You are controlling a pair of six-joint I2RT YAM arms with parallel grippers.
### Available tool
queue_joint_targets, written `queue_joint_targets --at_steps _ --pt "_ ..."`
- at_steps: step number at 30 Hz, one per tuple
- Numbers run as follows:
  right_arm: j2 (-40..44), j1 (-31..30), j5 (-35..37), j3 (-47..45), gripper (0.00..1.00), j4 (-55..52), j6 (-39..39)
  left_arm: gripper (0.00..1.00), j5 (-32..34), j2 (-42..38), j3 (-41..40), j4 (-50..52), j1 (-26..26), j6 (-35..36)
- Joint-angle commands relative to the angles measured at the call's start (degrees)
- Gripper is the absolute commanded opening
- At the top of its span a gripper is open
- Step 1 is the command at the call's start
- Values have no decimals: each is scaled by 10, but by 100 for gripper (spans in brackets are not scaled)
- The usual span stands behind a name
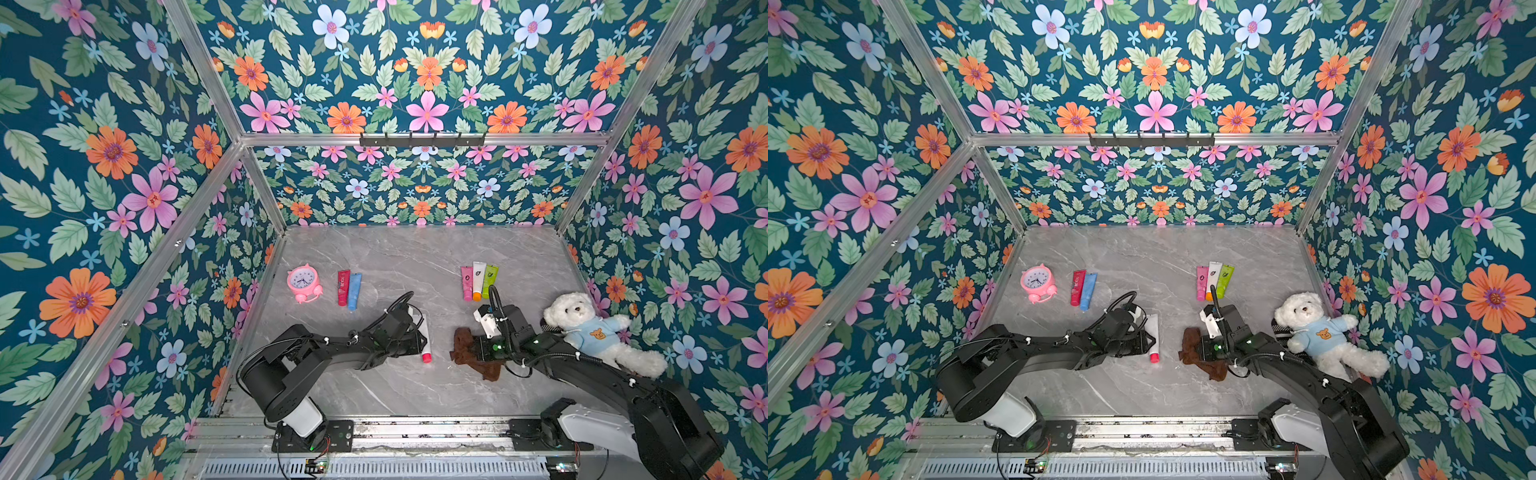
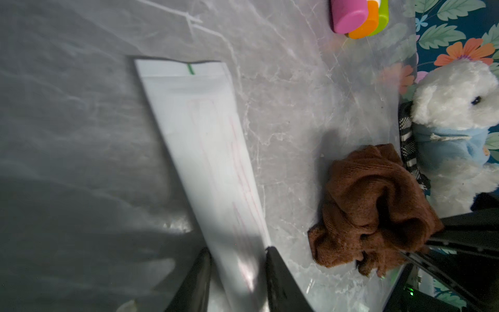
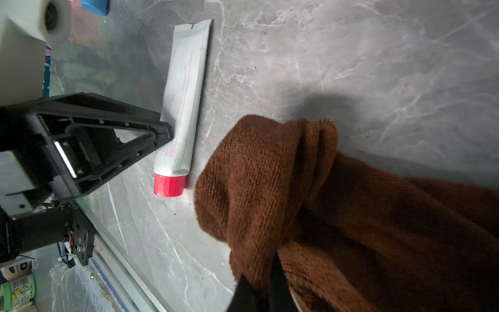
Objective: Wipe the surface of the toothpaste tube
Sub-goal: Adjust the toothpaste at the center of the board.
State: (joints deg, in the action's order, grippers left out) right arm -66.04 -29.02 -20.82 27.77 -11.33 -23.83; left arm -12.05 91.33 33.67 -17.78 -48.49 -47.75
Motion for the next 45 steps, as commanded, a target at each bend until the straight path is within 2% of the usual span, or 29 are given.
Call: queue_joint_targets --at_steps 1,5,8,12,16,20,24,31,38,43,45 --pt "0 0 -6 0 0 5 2 25 13 7 3 6 -2 5" --pt "-1 0 -6 0 0 5 2 8 31 15 22 40 -7 19" --pt "3 0 -6 -1 0 6 2 1 55 9 48 107 -9 53" --pt "5 0 -6 -3 0 7 3 0 134 -27 115 281 -9 134" --pt "-1 0 -11 -1 0 10 5 0 266 -53 189 469 -9 199" --pt "-13 1 -13 4 0 8 7 0 344 -54 221 560 -9 223" --pt "-16 0 -13 6 0 6 6 0 376 -21 227 575 -13 230" --pt "-23 1 -8 10 0 -1 4 0 432 75 269 579 -50 232" --pt "-40 1 -10 18 0 -7 5 1 452 162 308 574 -95 219" --pt "-43 0 -10 20 0 -7 5 27 445 179 315 560 -122 204" --pt "-49 1 -10 23 0 -8 5 32 435 179 313 548 -131 200"
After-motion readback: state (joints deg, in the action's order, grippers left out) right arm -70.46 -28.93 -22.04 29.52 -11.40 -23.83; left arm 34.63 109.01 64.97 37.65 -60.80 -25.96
